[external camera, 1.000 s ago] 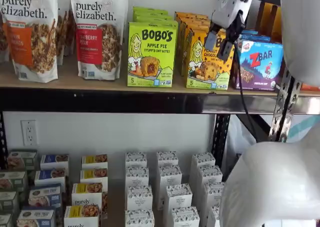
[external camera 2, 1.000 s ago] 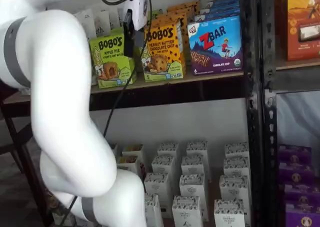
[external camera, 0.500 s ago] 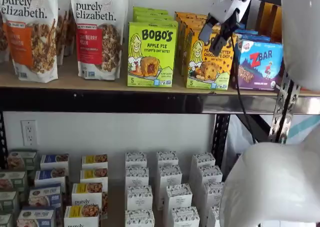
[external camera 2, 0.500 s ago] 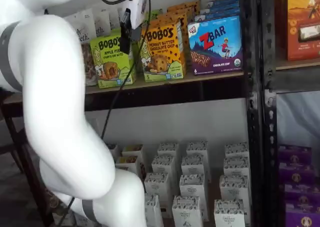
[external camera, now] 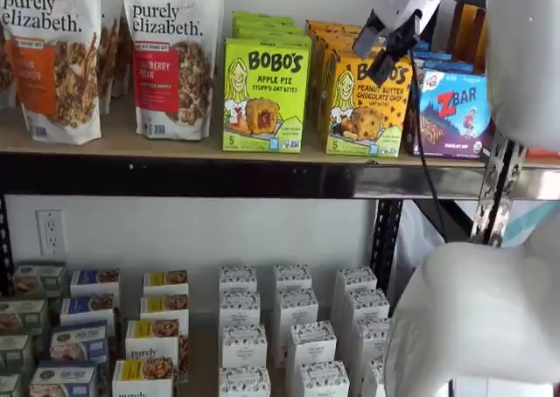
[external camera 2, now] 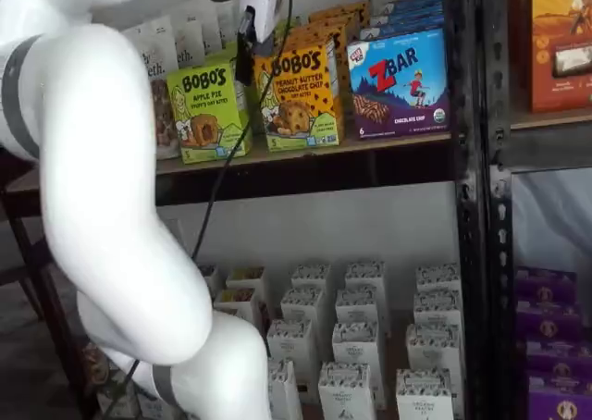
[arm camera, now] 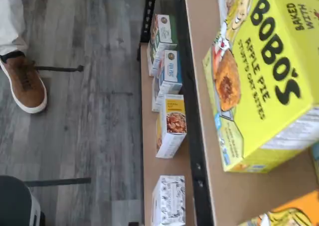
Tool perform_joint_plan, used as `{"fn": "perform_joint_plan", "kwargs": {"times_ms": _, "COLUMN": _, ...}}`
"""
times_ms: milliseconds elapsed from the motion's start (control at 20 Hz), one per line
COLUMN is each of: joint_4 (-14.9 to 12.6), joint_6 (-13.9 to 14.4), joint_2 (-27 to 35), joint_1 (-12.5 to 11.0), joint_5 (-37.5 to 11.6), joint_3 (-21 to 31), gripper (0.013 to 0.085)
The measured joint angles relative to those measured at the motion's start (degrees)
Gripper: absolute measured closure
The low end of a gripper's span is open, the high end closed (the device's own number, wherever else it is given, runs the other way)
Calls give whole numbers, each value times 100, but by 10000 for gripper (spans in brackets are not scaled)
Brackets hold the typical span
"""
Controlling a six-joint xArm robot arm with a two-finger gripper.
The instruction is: Pick up the orange box on the top shelf, the fifth box from the left
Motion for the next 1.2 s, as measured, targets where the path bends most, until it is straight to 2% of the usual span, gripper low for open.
{"fn": "perform_joint_plan", "kwargs": {"times_ms": 150, "joint_4": 19, "joint_6": -104, "joint_2": 183, "joint_1": -128, "joint_5": 109, "joint_3": -188, "gripper": 130}}
{"fn": "perform_joint_plan", "kwargs": {"times_ms": 350, "joint_4": 3, "joint_6": -204, "joint_2": 650, "joint_1": -303, "joint_5": 568, "joint_3": -763, "gripper": 130}}
{"fn": "perform_joint_plan", "kwargs": {"times_ms": 600, "joint_4": 85, "joint_6": -149, "joint_2": 1002, "joint_1": -320, "joint_5": 728, "joint_3": -1203, "gripper": 130}}
{"fn": "perform_joint_plan", "kwargs": {"times_ms": 850, "joint_4": 408, "joint_6": 14, "joint_2": 1017, "joint_1": -246, "joint_5": 512, "joint_3": -1206, "gripper": 130}}
{"fn": "perform_joint_plan", "kwargs": {"times_ms": 1000, "joint_4": 593, "joint_6": 107, "joint_2": 892, "joint_1": -170, "joint_5": 165, "joint_3": -1038, "gripper": 130}}
{"fn": "perform_joint_plan", "kwargs": {"times_ms": 1200, "joint_4": 634, "joint_6": 232, "joint_2": 814, "joint_1": -8, "joint_5": -192, "joint_3": -937, "gripper": 130}}
